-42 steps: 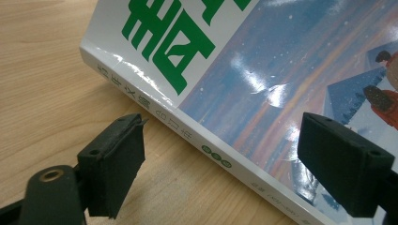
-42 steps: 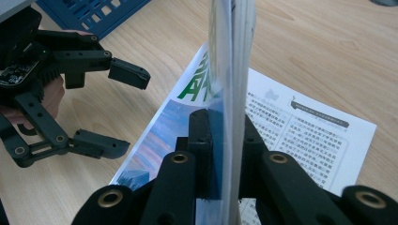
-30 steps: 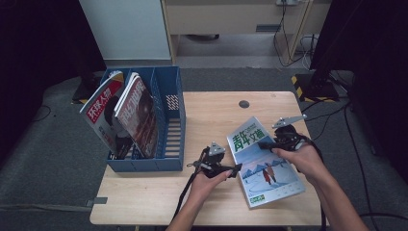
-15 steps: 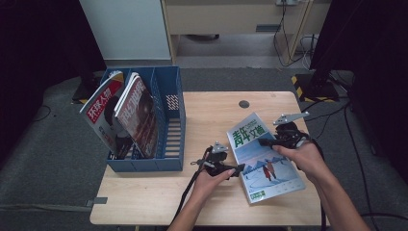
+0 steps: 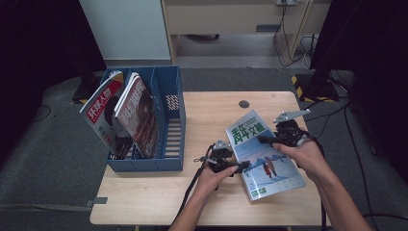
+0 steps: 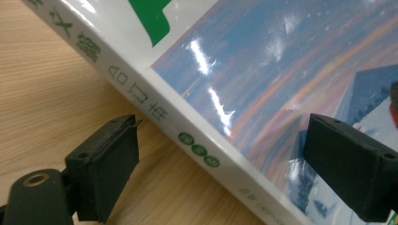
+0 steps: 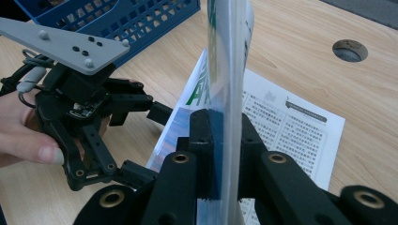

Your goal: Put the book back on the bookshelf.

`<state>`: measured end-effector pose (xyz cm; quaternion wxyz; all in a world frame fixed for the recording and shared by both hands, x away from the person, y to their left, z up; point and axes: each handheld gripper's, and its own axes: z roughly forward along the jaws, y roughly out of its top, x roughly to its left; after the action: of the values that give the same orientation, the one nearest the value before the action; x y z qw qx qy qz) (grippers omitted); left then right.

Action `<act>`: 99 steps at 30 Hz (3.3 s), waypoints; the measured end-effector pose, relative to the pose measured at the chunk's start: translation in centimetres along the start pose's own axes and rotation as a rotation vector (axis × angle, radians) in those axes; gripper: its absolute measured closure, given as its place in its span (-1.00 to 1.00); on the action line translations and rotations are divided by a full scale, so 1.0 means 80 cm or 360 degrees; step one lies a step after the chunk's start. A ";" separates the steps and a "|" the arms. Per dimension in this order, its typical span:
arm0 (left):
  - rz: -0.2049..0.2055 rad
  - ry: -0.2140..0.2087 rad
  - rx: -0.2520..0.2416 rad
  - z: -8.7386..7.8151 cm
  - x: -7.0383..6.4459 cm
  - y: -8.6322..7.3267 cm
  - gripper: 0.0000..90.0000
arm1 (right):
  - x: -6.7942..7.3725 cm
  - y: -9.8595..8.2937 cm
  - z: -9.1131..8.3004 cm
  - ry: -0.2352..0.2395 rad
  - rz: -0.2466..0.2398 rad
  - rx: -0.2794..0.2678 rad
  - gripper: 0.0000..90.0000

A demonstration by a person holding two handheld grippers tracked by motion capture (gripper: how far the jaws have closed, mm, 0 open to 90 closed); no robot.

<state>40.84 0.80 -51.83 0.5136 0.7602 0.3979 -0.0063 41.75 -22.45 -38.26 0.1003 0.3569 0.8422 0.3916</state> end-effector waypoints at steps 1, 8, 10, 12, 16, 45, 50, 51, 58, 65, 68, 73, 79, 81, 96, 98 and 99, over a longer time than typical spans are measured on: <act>-0.0003 -0.0022 -0.0004 0.001 0.000 0.000 -0.77 | 0.000 0.000 0.000 0.0003 -0.0002 0.0000 0.82; -0.0025 -0.0101 0.0001 0.006 0.003 0.002 -0.78 | 0.001 0.001 -0.003 0.0006 -0.0004 -0.0003 0.82; -0.0014 -0.0138 0.0025 0.008 0.002 0.001 -0.77 | 0.001 0.001 -0.003 0.0006 -0.0004 -0.0006 0.81; -0.0021 -0.0153 0.0028 0.010 0.002 0.000 -0.77 | 0.001 0.001 -0.003 0.0008 -0.0004 -0.0004 0.82; -0.0055 -0.0180 0.0017 0.013 0.001 0.001 -0.75 | 0.001 0.001 -0.002 0.0012 -0.0014 -0.0005 0.82; -0.0072 -0.0076 0.0041 -0.004 -0.001 0.024 0.20 | -0.013 -0.017 -0.013 -0.0001 -0.0070 -0.0072 0.79; 0.0017 -0.0040 0.0054 -0.013 -0.007 0.033 0.22 | -0.018 -0.022 -0.017 -0.0006 -0.0065 -0.0080 0.76; 0.0043 -0.0033 0.0055 -0.015 -0.008 0.035 0.23 | -0.018 -0.022 -0.017 -0.0004 -0.0068 -0.0081 0.76; 0.0184 0.0036 0.0079 -0.031 -0.014 0.046 0.27 | -0.021 -0.025 -0.016 0.0002 -0.0079 -0.0056 0.68; 0.0292 0.0085 0.0106 -0.042 -0.020 0.054 0.31 | -0.025 -0.027 -0.013 0.0006 -0.0069 -0.0041 0.65; 0.0306 0.0086 0.0104 -0.044 -0.020 0.055 0.32 | -0.026 -0.029 -0.012 0.0015 -0.0052 -0.0042 0.62; 0.0340 0.0082 0.0103 -0.046 -0.021 0.055 0.33 | -0.028 -0.030 -0.013 0.0036 -0.0043 -0.0037 0.53; 0.0396 0.0078 0.0111 -0.049 -0.023 0.057 0.34 | -0.034 -0.030 -0.008 0.0061 -0.0010 -0.0022 0.31; 0.0412 0.0079 0.0114 -0.050 -0.023 0.057 0.34 | -0.036 -0.030 -0.005 0.0062 -0.0003 -0.0015 0.30; 0.0508 0.0103 0.0109 -0.057 -0.027 0.062 0.34 | -0.036 -0.030 -0.005 0.0079 -0.0028 -0.0065 0.70; 0.0505 0.0097 0.0108 -0.057 -0.027 0.062 0.34 | -0.036 -0.032 -0.004 0.0081 -0.0043 -0.0083 0.72; 0.0505 0.0092 0.0108 -0.058 -0.027 0.062 0.34 | -0.036 -0.032 -0.004 0.0083 -0.0046 -0.0091 0.73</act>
<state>40.58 2.39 -44.89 0.4703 0.8304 0.2870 0.0833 42.33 -25.72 -40.22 0.0941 0.3314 0.8379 0.4233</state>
